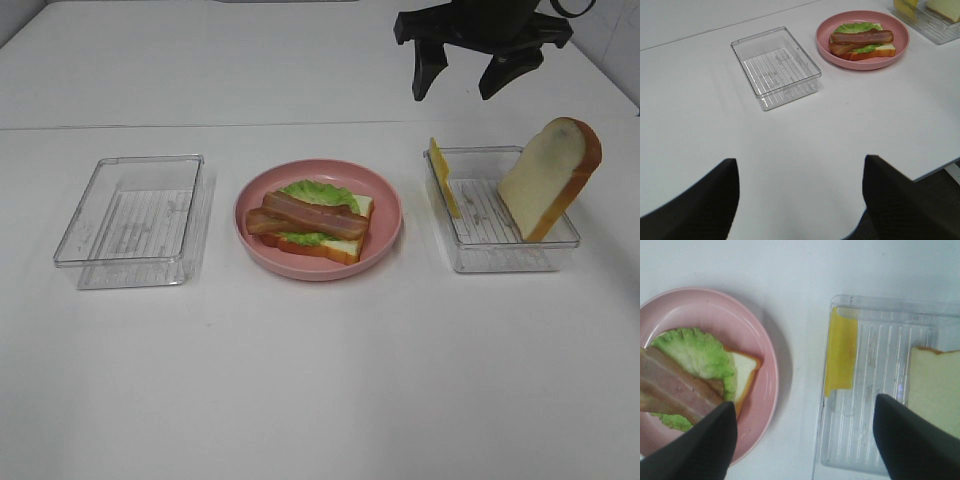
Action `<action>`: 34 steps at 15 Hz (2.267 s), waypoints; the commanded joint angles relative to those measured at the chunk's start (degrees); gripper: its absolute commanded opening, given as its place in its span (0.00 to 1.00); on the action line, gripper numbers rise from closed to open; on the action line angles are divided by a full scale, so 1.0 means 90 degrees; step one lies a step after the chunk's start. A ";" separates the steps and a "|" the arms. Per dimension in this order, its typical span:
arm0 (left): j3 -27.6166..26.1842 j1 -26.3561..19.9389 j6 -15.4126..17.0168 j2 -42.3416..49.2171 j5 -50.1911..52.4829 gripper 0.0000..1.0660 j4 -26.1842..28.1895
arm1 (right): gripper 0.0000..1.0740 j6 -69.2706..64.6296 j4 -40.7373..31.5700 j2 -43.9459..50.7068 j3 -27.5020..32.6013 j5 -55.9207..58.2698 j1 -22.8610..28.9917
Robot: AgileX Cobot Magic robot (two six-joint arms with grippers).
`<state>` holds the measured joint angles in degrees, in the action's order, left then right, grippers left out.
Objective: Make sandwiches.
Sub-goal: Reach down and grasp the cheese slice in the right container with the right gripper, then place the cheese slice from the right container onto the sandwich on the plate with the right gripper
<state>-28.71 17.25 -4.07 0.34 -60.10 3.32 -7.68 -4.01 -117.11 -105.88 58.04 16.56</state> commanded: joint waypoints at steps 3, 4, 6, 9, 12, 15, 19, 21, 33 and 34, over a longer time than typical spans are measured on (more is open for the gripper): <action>0.0006 0.0006 0.0006 0.0140 0.0057 0.63 0.0013 | 0.58 0.0280 0.0006 -0.0369 -0.0051 -0.0439 -0.0083; 0.0006 0.0006 0.0006 0.0140 0.0057 0.63 0.0013 | 0.58 0.0280 0.0051 -0.0535 -0.0064 -0.0471 -0.0083; 0.0006 0.0006 0.0006 0.0140 0.0057 0.63 0.0013 | 0.58 0.0280 0.0166 -0.0859 -0.0064 -0.0567 -0.0083; 0.0006 0.0006 0.0006 0.0140 0.0057 0.63 0.0013 | 0.58 0.0280 0.0446 -0.1254 -0.0064 -0.0859 -0.0083; 0.0006 0.0006 0.0006 0.0140 0.0057 0.63 0.0013 | 0.49 0.0280 0.0579 -0.1407 -0.0064 -0.0974 -0.0083; 0.0006 0.0006 0.0006 0.0140 0.0057 0.63 0.0013 | 0.47 0.0280 0.0579 -0.1477 -0.0064 -0.0999 -0.0083; 0.0006 0.0006 0.0006 0.0140 0.0057 0.63 0.0013 | 0.29 0.0280 0.0579 -0.1483 -0.0064 -0.0974 -0.0083; 0.0006 0.0006 0.0006 0.0140 0.0057 0.63 0.0013 | 0.26 0.0280 0.0579 -0.1483 -0.0064 -0.0949 -0.0083; 0.0006 0.0006 0.0006 0.0140 0.0057 0.63 0.0013 | 0.00 0.0261 0.0618 -0.1159 -0.0064 -0.0732 -0.0083; 0.0006 0.0006 0.0006 0.0140 0.0057 0.63 0.0013 | 0.00 0.0261 0.0618 -0.0993 -0.0064 -0.0726 -0.0083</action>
<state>-28.71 17.25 -4.07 0.34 -60.10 3.32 -5.61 0.80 -127.14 -106.05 51.11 16.10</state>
